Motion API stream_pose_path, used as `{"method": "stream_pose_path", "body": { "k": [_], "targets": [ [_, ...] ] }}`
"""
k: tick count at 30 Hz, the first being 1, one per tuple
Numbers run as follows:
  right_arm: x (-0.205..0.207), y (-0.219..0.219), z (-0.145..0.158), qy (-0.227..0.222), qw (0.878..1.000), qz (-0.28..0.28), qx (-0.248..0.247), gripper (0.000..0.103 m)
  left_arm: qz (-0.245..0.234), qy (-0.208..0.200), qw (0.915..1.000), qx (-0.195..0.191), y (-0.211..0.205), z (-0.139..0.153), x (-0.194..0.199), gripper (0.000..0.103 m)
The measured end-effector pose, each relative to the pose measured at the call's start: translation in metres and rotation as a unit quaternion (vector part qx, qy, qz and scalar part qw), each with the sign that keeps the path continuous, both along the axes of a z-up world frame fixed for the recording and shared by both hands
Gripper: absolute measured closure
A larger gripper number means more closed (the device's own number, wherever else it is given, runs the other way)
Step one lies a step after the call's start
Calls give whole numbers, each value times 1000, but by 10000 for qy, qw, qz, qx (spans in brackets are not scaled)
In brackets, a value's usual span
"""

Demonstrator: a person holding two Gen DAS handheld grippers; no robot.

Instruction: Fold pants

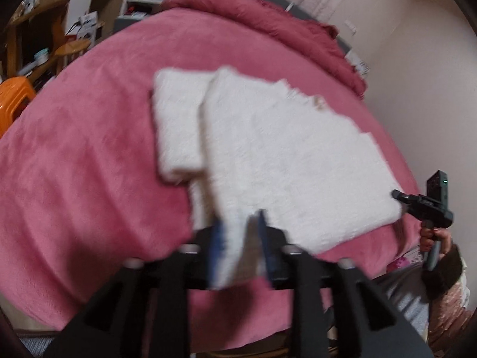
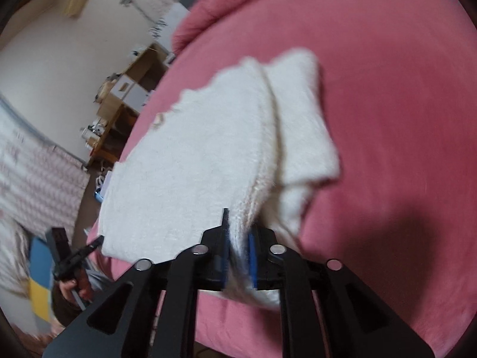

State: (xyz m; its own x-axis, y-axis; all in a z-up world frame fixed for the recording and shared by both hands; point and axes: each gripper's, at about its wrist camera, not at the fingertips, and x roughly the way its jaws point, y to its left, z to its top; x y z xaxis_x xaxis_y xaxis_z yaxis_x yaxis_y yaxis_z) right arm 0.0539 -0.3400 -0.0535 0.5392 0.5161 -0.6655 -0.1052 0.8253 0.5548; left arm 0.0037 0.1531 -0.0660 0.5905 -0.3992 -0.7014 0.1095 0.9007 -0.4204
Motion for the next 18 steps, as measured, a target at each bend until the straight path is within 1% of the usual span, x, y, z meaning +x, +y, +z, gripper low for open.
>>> {"method": "stream_pose_path", "body": {
  "k": [1, 2, 3, 5, 6, 8, 10, 11, 12, 13, 14, 15, 16, 17, 18],
  "targets": [
    [1, -2, 3, -74, 9999, -72, 21, 64, 25, -177, 9998, -27, 0, 8, 1, 51],
    [4, -5, 5, -149, 9997, -169, 65, 63, 37, -286, 9996, -60, 2, 14, 3, 50],
    [8, -7, 6, -170, 9996, -220, 94, 63, 45, -309, 9995, -80, 2, 18, 8, 50],
    [24, -13, 11, -261, 9986, -457, 68, 63, 186, -292, 9994, 2, 5, 26, 27, 50],
    [30, -12, 16, -375, 9979, -525, 48, 63, 240, -301, 9993, 25, 5, 29, 37, 50],
    [45, -5, 23, -492, 9976, -483, 1, 63, 348, -168, 9992, 96, 7, 28, 65, 48],
    [61, 7, 24, -497, 9973, -395, -382, 63, 370, 34, 9992, 118, 7, 22, 94, 47],
    [71, 15, 21, -446, 9963, -364, -643, 63, 363, 115, 9992, 151, 7, 18, 106, 47],
    [80, 21, 15, -383, 9955, -340, -793, 63, 387, 150, 9989, 216, 5, 16, 115, 48],
    [87, 25, 9, -297, 9952, -316, -874, 64, 348, 136, 9989, 269, 1, 14, 124, 51],
    [91, 28, 5, -219, 9945, -294, -983, 83, 273, 119, 9991, 312, -4, 13, 129, 64],
    [94, 33, 1, -101, 9918, -303, -1237, 96, 223, 149, 9986, 462, -8, 11, 134, 98],
    [97, 36, -2, 18, 9857, -458, -1623, 100, 342, 219, 9961, 780, -11, 8, 138, 96],
    [94, 39, 0, -41, 9849, -499, -1657, 100, 482, 242, 9949, 853, -8, 6, 136, 96],
    [92, 41, 7, -214, 9832, -562, -1722, 100, 598, 310, 9946, 795, -3, 4, 135, 96]
  ]
}}
